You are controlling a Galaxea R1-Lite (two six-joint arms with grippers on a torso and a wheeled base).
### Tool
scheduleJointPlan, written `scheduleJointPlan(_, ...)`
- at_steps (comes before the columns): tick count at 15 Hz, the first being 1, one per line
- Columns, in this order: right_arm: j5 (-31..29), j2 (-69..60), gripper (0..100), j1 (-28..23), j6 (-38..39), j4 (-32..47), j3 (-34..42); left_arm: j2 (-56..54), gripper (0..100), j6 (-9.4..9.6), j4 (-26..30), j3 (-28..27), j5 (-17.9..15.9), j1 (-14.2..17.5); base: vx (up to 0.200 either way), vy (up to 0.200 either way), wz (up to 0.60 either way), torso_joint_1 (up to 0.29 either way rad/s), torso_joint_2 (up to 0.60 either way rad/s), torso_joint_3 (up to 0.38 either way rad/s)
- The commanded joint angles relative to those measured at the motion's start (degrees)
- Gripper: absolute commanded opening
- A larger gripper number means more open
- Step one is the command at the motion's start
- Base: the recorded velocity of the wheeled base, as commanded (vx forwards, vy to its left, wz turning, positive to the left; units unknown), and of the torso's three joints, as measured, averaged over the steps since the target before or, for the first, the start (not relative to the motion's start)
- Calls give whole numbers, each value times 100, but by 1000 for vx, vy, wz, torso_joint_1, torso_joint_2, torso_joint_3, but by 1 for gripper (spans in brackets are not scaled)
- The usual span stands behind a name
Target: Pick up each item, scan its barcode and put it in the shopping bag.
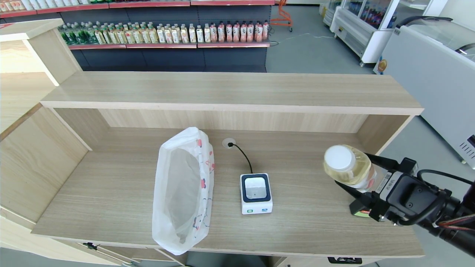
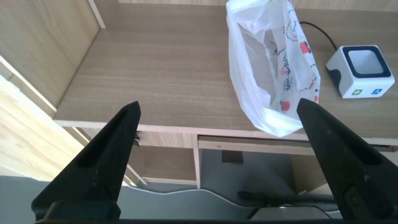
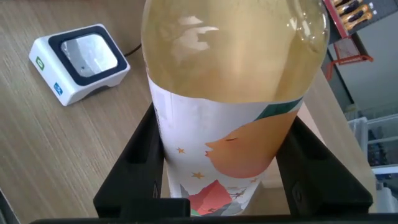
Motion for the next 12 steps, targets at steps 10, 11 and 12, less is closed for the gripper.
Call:
scheduleJointPlan(10, 252, 588, 0, -186, 123, -81, 102, -2, 100, 4, 2, 1, 2, 4, 0, 200, 0, 0, 0, 2)
scheduleJointPlan(11, 490, 790, 0, -379, 115, -230, 94, -2, 100, -5, 2, 1, 2, 4, 0, 0, 0, 0, 0, 0)
scheduleJointPlan(12, 736, 1036, 0, -634, 106, -485, 32, -2, 100, -14, 2, 1, 2, 4, 0, 0, 0, 0, 0, 0)
